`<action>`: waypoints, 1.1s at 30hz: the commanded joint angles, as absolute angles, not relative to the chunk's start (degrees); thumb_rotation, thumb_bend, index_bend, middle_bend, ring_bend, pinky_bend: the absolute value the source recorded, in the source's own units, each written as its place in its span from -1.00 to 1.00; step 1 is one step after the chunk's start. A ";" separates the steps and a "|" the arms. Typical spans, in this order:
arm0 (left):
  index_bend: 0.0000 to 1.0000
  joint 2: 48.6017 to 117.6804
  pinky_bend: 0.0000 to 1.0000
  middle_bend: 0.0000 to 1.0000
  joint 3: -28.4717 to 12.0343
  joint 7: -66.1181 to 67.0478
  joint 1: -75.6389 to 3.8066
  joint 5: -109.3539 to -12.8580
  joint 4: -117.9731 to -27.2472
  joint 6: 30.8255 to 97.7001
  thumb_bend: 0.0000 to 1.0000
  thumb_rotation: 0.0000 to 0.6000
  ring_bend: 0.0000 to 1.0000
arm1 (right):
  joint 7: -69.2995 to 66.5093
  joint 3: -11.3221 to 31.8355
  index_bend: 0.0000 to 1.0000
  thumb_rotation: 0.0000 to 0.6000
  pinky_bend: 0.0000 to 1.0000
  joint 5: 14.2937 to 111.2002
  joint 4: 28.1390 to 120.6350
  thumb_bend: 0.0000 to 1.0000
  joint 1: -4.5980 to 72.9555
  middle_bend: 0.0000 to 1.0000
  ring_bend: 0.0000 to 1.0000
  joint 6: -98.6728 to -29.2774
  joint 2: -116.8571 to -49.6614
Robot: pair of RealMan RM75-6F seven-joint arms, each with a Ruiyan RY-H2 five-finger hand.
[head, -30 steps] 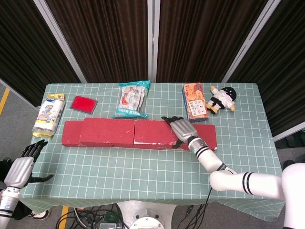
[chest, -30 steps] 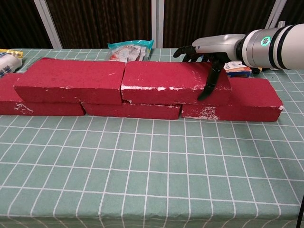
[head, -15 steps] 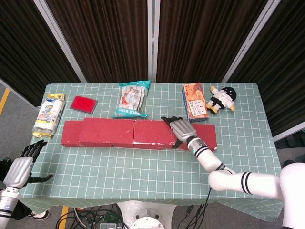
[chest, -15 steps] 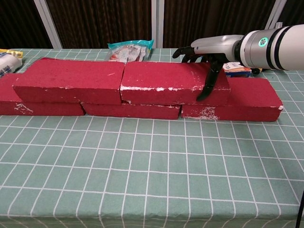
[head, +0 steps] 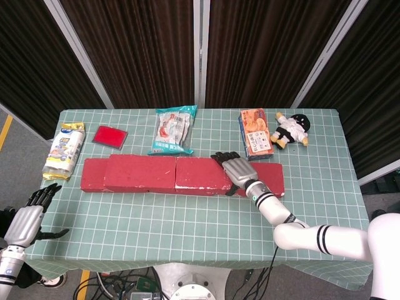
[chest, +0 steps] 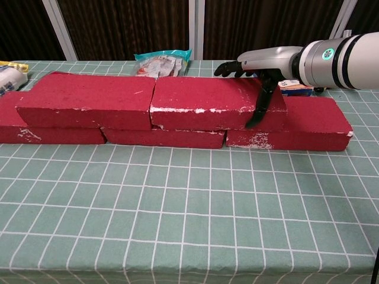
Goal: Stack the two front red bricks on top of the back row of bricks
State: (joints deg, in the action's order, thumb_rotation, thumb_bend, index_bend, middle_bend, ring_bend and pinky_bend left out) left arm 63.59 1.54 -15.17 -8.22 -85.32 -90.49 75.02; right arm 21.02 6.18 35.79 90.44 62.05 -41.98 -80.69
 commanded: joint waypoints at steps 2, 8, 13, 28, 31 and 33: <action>-1.00 63.56 -1.00 -1.00 1.53 -15.19 -8.19 -85.34 -90.51 75.09 -0.89 1.00 -1.00 | 20.62 6.25 -1.00 1.00 -1.00 35.84 90.81 -1.00 61.97 -1.00 -1.00 -42.13 -80.48; -1.00 63.48 -1.00 -1.00 1.46 -15.04 -8.20 -85.29 -90.60 75.14 -0.89 1.00 -1.00 | 19.64 6.79 -1.00 1.00 -1.00 38.37 92.47 -1.00 60.55 -1.00 -1.00 -45.04 -79.48; -1.00 63.21 -1.00 -1.00 1.01 -14.74 -8.04 -85.11 -91.03 75.93 -0.89 1.00 -1.00 | 17.54 7.31 -1.00 1.00 -1.00 43.50 97.31 -1.00 57.02 -1.00 -1.00 -49.82 -75.39; -1.00 61.67 -1.00 -1.00 1.06 -10.71 -7.58 -85.80 -94.79 77.47 -0.89 1.00 -1.00 | 3.96 -3.78 -1.00 1.00 -1.00 71.57 106.06 -1.00 31.57 -1.00 -1.00 -74.39 -59.80; -1.00 61.64 -1.00 -1.00 1.19 -9.66 -7.37 -86.19 -94.66 77.98 -0.89 1.00 -1.00 | 2.46 -6.73 -1.00 1.00 -1.00 75.54 103.17 -1.00 25.99 -1.00 -1.00 -79.14 -59.15; -1.00 61.90 -1.00 -1.00 1.15 -8.44 -7.12 -86.28 -94.25 78.61 -0.89 1.00 -1.00 | 2.20 -7.96 -1.00 1.00 -1.00 77.10 100.93 -1.00 22.80 -1.00 -1.00 -81.98 -59.63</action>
State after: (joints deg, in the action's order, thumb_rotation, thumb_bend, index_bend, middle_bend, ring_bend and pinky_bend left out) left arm 61.74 1.14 -9.15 -7.32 -86.15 -94.53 78.17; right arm 3.94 -5.17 73.86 103.69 26.99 -78.01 -60.45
